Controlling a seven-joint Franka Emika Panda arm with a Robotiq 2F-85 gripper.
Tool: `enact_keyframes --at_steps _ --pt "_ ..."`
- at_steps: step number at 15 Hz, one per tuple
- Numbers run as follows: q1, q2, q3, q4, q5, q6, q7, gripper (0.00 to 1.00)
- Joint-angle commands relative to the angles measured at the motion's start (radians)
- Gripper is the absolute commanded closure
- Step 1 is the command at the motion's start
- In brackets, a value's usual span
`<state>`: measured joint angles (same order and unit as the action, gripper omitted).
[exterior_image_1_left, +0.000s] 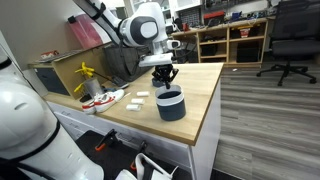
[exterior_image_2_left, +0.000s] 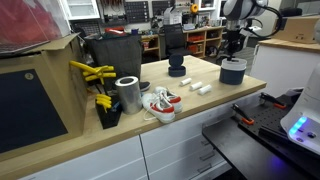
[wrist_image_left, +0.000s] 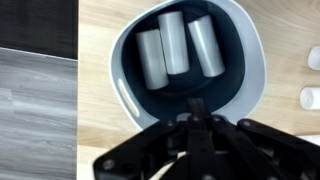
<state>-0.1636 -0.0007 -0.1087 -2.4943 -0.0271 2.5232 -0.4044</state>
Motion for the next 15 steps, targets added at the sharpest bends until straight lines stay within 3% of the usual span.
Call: enact_keyframes --at_steps 1,6,15 --pt "0.009 0.019 -0.012 0.018 -0.039 -0.079 0.043 1.0" --pt "0.003 0.071 -0.028 0.033 -0.096 -0.102 0.109 1.0" --pt "-0.002 0.236 -0.031 0.065 -0.134 -0.006 0.123 1.0"
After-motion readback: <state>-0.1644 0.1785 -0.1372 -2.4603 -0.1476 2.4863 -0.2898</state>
